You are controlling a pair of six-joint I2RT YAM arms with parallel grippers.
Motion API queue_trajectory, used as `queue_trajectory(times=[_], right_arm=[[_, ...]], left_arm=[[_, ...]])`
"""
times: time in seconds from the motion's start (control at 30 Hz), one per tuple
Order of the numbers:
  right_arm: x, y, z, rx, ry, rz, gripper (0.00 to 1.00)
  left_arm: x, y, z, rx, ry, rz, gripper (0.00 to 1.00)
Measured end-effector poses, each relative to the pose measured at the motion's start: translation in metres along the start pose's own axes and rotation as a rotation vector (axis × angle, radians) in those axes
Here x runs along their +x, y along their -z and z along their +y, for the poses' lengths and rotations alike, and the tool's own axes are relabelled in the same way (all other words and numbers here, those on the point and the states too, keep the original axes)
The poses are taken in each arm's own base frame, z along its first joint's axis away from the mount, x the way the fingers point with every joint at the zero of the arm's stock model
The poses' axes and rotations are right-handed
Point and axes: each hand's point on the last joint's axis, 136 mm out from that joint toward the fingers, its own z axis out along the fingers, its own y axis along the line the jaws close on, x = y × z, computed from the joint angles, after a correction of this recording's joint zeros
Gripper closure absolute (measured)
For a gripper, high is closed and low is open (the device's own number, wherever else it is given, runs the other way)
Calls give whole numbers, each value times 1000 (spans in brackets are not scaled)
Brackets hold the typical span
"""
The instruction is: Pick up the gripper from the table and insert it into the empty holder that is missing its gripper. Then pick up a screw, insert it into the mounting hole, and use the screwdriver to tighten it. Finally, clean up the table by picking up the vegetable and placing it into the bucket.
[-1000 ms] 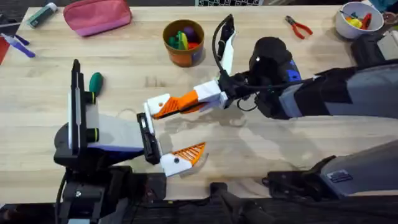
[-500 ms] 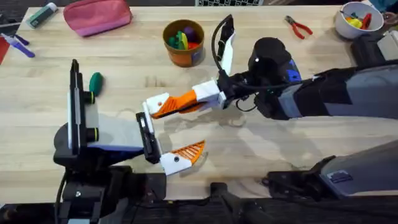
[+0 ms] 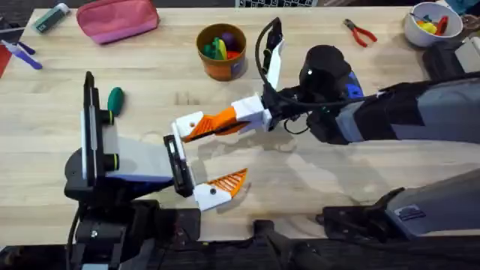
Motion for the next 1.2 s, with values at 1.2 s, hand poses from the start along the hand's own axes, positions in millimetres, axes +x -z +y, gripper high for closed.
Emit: queue_trajectory(times=[1.2], right_arm=[[-6,2,-2,8,-14,-29,612]], left_arm=[[0,0,-2,13,1,0,16]])
